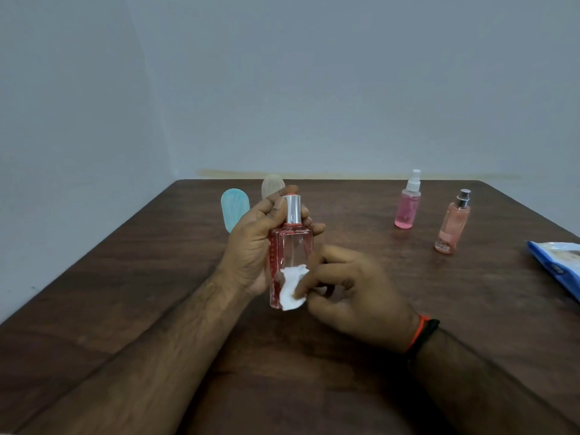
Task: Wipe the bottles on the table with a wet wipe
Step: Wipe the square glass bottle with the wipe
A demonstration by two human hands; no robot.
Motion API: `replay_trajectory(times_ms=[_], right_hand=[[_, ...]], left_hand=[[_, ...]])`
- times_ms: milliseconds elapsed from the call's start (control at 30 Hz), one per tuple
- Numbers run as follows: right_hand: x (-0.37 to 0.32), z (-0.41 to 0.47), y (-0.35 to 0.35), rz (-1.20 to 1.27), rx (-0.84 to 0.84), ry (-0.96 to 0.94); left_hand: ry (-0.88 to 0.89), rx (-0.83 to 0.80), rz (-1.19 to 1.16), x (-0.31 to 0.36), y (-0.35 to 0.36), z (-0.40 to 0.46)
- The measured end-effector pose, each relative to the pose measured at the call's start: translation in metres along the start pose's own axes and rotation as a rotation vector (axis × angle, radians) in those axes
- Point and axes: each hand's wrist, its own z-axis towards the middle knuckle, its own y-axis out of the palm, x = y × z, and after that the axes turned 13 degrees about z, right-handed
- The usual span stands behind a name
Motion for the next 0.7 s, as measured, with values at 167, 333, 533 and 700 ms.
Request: replay_trajectory(times_ms=[167,333,533,700], right_hand=[[0.005,0.004,-0.003,-0.063,0.236,0.094],[-0.002,0.002,0.001,0.011,0.147,-0.047],[-0.003,0.002,0.002,0.020,0.168,-0.057],[0.000,0.005,0.001,0.050,0.300,-0.079]], left_hand=[[0.015,-0.042,-0.051,0.002,0.005,-0.002],[-0.035,-0.045,-0.069,0.002,0.008,-0.006],[-0.002,-0.023,0.036,0.001,0.011,-0.009],[0.086,-0.037,0.340,-0.001,0.017,-0.009]])
